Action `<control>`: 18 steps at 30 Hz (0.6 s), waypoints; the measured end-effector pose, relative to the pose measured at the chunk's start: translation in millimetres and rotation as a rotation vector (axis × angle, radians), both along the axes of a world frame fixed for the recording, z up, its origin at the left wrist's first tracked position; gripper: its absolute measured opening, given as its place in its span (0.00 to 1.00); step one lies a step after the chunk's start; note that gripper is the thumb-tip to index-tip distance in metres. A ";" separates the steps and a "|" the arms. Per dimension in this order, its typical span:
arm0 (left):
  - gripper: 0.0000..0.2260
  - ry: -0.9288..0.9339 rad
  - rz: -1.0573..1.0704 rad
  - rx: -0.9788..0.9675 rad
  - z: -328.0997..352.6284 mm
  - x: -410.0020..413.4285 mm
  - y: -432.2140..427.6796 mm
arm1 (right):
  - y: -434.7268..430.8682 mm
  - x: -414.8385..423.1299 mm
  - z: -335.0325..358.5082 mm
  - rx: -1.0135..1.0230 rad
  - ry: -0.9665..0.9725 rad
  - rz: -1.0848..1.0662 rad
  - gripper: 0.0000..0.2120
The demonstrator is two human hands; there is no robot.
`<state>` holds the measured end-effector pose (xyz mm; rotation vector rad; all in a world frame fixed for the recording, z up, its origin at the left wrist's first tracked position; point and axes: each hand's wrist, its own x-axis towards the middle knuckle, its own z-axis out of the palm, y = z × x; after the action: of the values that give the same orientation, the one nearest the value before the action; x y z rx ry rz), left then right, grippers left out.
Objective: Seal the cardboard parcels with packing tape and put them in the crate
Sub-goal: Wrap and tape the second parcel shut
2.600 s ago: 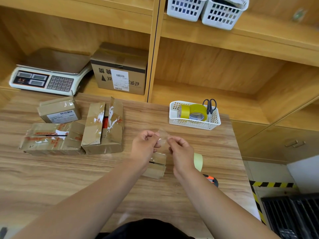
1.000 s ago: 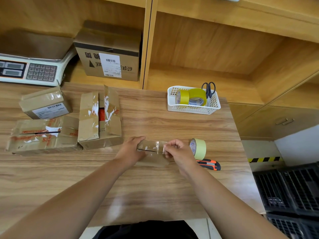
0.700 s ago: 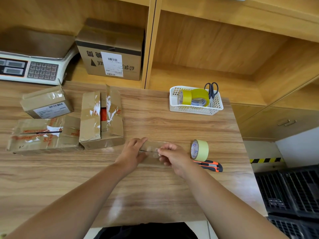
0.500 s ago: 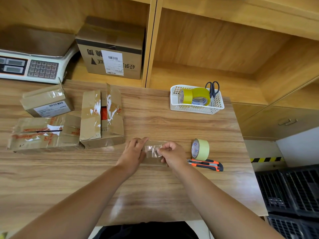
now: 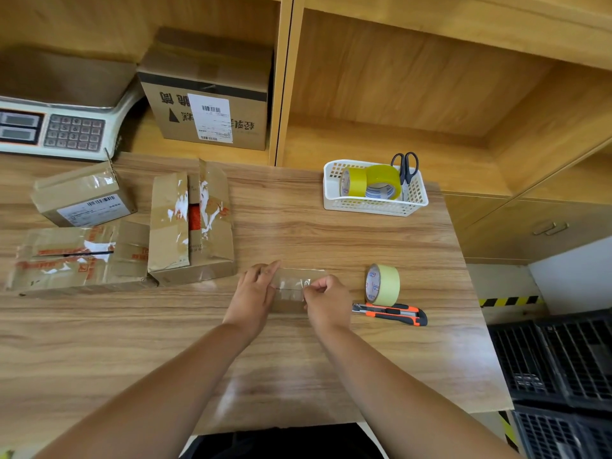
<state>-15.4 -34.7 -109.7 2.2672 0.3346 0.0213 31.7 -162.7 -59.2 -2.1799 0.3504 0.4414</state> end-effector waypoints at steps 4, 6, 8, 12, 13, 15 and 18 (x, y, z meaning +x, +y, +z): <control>0.21 0.004 0.003 -0.002 0.5 1.1 -0.8 | 2.2 2.1 0.4 -0.092 -0.007 0.014 0.06; 0.21 0.002 -0.003 0.003 -0.9 1.4 0.0 | 3.8 3.9 1.2 -0.147 -0.013 0.043 0.04; 0.21 0.001 -0.008 0.003 -2.8 1.3 1.5 | 4.2 5.4 0.4 -0.200 -0.017 0.069 0.02; 0.21 0.008 -0.008 -0.008 -3.4 1.5 2.8 | 2.1 4.8 -3.3 -0.383 -0.054 0.162 0.07; 0.21 0.007 -0.003 -0.015 -3.1 2.0 2.8 | 0.8 4.4 -4.4 -0.412 -0.077 0.170 0.11; 0.21 0.005 0.003 -0.029 -1.9 2.6 2.0 | -3.3 4.0 -4.8 -0.479 -0.183 0.181 0.22; 0.22 0.008 0.004 -0.032 -1.5 2.3 1.8 | -14.8 1.6 -9.2 -0.680 -0.558 0.461 0.32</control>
<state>-13.1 -32.9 -111.1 2.2360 0.3412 0.0084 33.4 -177.5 -68.4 -2.9317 -0.3773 -0.0860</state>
